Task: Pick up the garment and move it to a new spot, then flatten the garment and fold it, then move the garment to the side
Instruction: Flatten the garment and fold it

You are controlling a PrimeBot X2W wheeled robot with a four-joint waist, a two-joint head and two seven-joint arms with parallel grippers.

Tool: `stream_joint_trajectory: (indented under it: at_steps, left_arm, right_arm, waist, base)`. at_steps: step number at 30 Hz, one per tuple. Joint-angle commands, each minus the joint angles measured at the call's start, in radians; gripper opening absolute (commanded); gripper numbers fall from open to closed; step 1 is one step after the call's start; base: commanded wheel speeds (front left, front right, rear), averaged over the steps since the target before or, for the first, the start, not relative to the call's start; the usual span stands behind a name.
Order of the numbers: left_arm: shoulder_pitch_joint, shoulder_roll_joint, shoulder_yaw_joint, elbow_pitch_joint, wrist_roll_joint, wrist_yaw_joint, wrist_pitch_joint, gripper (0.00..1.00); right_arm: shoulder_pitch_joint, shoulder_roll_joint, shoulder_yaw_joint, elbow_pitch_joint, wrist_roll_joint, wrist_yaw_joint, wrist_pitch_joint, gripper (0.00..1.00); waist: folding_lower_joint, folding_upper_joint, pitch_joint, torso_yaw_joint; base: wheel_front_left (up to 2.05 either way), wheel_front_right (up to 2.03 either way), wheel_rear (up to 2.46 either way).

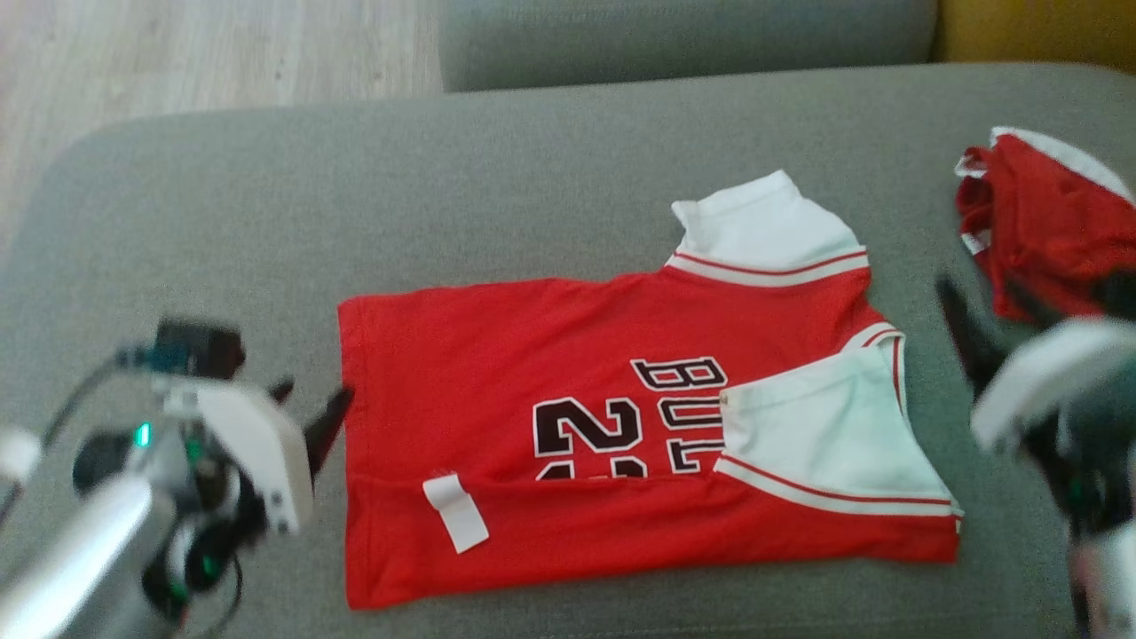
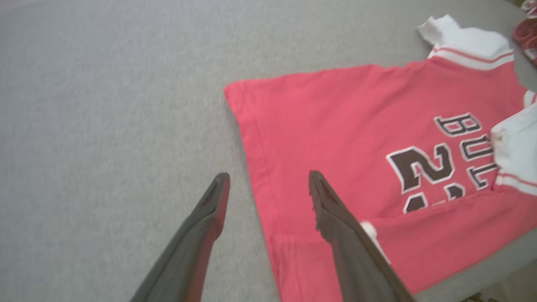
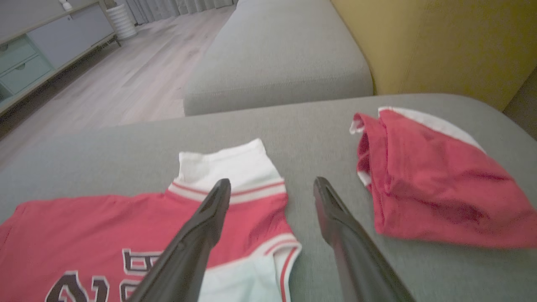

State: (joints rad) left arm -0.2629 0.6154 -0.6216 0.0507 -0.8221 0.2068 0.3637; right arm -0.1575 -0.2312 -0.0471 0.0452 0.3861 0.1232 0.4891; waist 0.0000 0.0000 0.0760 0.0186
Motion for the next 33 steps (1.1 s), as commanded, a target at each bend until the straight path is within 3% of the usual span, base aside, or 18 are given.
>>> stream_joint_trajectory:
  at_steps: [1, 3, 9, 13, 23, 33]
  left_arm:
    - [-0.1, 0.025, 0.051, 0.001, -0.003, -0.023, 0.019, 1.0]
    - [-0.184, 0.022, 0.025, 0.051, 0.02, -0.064, 0.058, 1.0]
    - [-0.391, -0.07, -0.024, 0.206, -0.022, -0.192, 0.174, 1.0]
    - [-0.498, -0.117, -0.05, 0.3, -0.014, -0.248, 0.204, 1.0]
    - [-0.652, -0.197, -0.084, 0.483, 0.015, -0.295, 0.189, 1.0]
    - [-0.701, -0.224, -0.105, 0.564, -0.001, -0.323, 0.171, 1.0]
  right_arm:
    - [-0.091, -0.022, 0.023, -0.001, -0.006, 0.008, -0.016, 1.0]
    - [-0.189, -0.036, 0.048, 0.073, -0.009, 0.008, -0.033, 1.0]
    - [-0.454, -0.098, 0.173, 0.323, -0.001, 0.008, -0.075, 1.0]
    - [-0.595, -0.143, 0.282, 0.482, 0.03, 0.008, -0.117, 1.0]
    - [-0.814, -0.178, 0.504, 0.775, 0.145, 0.008, -0.158, 1.0]
    - [-0.915, -0.172, 0.598, 0.983, 0.216, 0.008, -0.133, 1.0]
  waist:
    - [0.0, 0.0, 0.033, 0.006]
    - [0.0, 0.0, 0.065, 0.016]
    - [0.0, 0.0, 0.157, 0.056]
    - [0.0, 0.0, 0.211, 0.088]
    - [0.0, 0.0, 0.298, 0.128]
    - [0.0, 0.0, 0.335, 0.144]
  base:
    - [0.0, 0.0, 0.0]
    - [0.0, 0.0, 0.0]
    - [0.0, 0.0, 0.0]
    - [0.0, 0.0, 0.0]
    - [0.0, 0.0, 0.0]
    - [0.0, 0.0, 0.0]
